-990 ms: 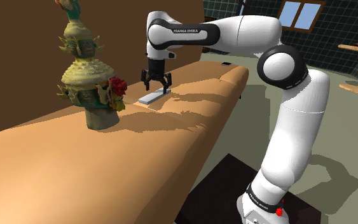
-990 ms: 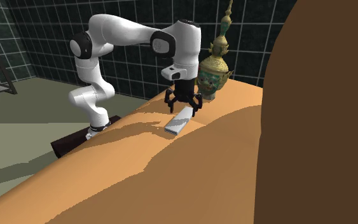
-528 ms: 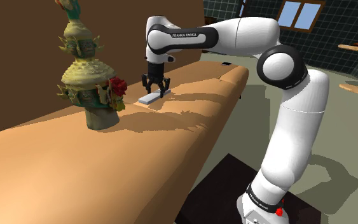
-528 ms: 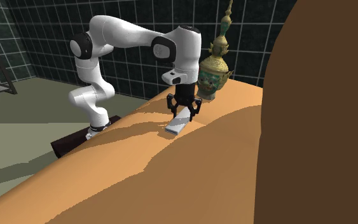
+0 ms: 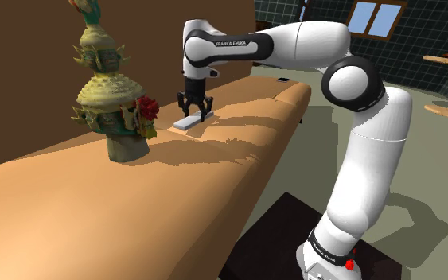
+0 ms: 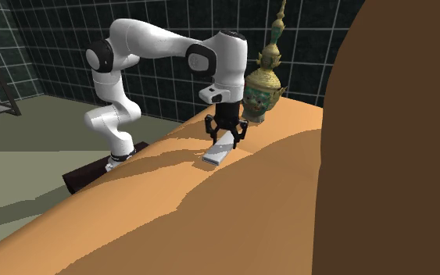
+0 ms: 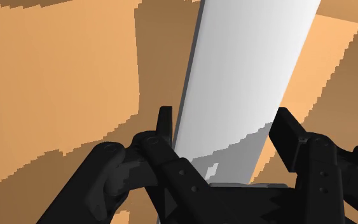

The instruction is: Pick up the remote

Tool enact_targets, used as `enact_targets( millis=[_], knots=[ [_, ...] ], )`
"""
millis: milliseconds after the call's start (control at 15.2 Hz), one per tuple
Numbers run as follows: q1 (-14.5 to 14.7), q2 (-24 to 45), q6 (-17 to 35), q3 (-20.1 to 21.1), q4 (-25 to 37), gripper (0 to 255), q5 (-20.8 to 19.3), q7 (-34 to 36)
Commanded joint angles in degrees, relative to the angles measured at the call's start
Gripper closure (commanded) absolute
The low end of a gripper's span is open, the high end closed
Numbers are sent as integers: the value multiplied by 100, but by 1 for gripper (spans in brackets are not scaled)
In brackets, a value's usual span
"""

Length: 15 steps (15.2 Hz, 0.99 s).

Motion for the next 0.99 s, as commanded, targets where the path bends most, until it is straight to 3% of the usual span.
enact_targets(
  millis=[0,924],
  knots=[
    [2,2,-116,1,108,255,0,-4],
    [87,203,-1220,22,1407,255,-56,19]
  ],
)
